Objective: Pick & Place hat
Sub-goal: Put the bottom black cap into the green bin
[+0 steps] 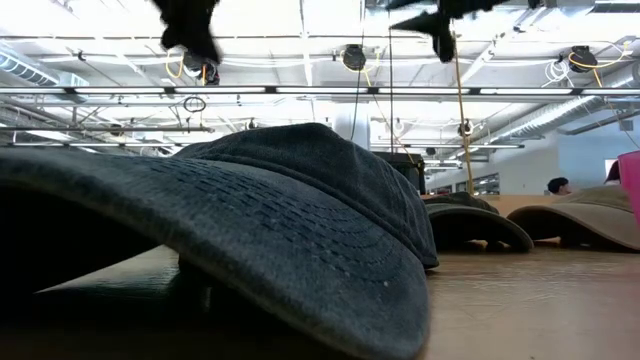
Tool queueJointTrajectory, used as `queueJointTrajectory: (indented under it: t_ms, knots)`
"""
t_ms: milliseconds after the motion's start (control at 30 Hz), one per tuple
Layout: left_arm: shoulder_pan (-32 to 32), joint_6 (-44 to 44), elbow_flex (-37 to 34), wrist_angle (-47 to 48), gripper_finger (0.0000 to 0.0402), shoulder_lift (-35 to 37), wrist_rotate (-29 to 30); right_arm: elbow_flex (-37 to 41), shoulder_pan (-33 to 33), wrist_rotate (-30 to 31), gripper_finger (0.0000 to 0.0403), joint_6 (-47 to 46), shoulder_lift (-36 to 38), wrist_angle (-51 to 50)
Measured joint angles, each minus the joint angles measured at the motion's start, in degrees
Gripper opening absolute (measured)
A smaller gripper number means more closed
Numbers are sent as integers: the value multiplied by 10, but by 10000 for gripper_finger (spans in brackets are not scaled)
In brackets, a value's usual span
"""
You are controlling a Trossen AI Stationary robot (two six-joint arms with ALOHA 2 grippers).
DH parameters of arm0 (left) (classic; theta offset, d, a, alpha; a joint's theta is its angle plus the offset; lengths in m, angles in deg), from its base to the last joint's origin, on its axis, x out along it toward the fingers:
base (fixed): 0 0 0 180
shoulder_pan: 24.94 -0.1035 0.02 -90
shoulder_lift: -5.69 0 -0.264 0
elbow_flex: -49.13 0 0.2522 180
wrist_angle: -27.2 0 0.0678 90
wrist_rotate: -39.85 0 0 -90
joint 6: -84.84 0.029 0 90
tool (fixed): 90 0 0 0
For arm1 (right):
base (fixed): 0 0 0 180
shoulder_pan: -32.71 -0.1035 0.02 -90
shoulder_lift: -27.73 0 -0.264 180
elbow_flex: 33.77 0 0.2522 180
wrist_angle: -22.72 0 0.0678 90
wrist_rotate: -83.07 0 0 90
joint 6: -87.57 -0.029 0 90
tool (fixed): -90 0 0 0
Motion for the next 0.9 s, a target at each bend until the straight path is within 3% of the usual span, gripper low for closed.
queueJointTrajectory:
  t_ms: [67, 133, 200, 300, 367, 467, 633, 767, 900]
  knots:
    - [-17, 23, -29, 36, 118, -16, 27, 0, -27, -13, 112, 0, -14, -68]
    - [-33, 5, -70, 21, 117, -31, -2, 0, -54, -8, 112, 0, -31, -106]
    - [-42, -38, -118, -18, 118, -34, -99, 0, -78, 19, 112, 5, -46, -131]
    - [-21, -117, -183, -165, 117, -17, -273, 0, -105, 65, 112, 33, -69, -186]
    - [11, -186, -215, -264, 117, 2, -327, 4, -114, 89, 112, 57, -90, -228]
    - [53, -260, -225, -384, 117, 32, -312, 39, -118, 90, 112, 64, -118, -222]
    - [97, -304, -213, -488, 117, 86, -220, 124, -118, 18, 112, 0, -139, -66]
    - [113, -319, -212, -506, 117, 127, -158, 155, -123, 16, 112, -12, -146, -55]
    - [123, -313, -212, -480, 117, 155, -140, 177, -127, 17, 112, 14, -147, -54]
